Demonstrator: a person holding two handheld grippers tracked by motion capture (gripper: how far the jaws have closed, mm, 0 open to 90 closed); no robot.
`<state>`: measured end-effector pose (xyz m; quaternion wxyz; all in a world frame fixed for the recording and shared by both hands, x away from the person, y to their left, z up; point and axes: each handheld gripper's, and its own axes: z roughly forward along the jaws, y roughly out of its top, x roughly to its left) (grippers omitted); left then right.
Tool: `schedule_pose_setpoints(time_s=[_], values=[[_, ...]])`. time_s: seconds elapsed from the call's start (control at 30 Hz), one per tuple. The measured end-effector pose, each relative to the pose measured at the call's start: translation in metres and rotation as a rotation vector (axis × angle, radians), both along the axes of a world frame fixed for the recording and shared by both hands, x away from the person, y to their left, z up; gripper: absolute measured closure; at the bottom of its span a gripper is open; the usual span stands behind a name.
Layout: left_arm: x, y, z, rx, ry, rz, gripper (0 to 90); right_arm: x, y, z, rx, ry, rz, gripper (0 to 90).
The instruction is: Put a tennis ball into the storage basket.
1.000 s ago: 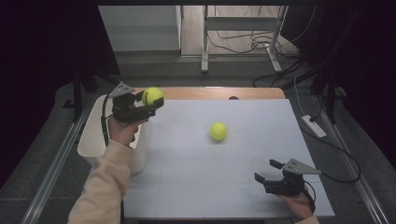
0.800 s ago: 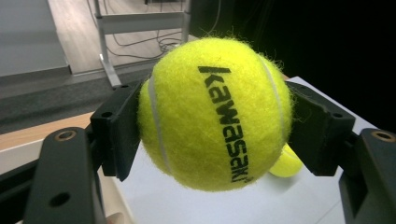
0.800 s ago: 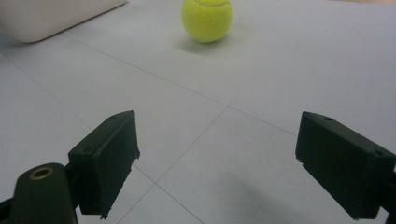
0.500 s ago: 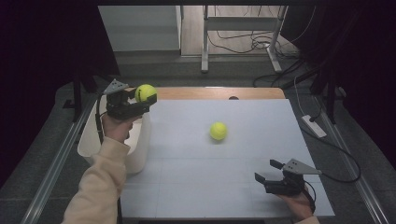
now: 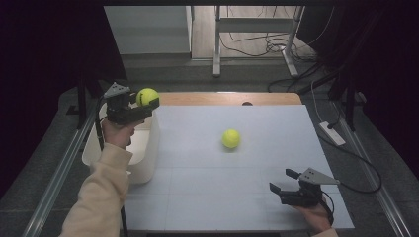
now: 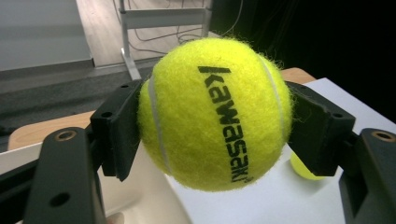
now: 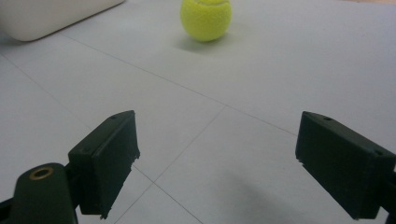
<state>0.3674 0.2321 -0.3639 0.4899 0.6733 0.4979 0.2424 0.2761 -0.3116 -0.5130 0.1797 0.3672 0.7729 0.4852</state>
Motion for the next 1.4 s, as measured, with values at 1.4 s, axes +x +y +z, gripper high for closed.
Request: schedule_pose_setpoints(time_s=[1.4], values=[[0.021,0.051,-0.012,0.065,0.126,0.149,26.9,0.0,0.0,0.0,0.002,0.0,0.001,12.9]])
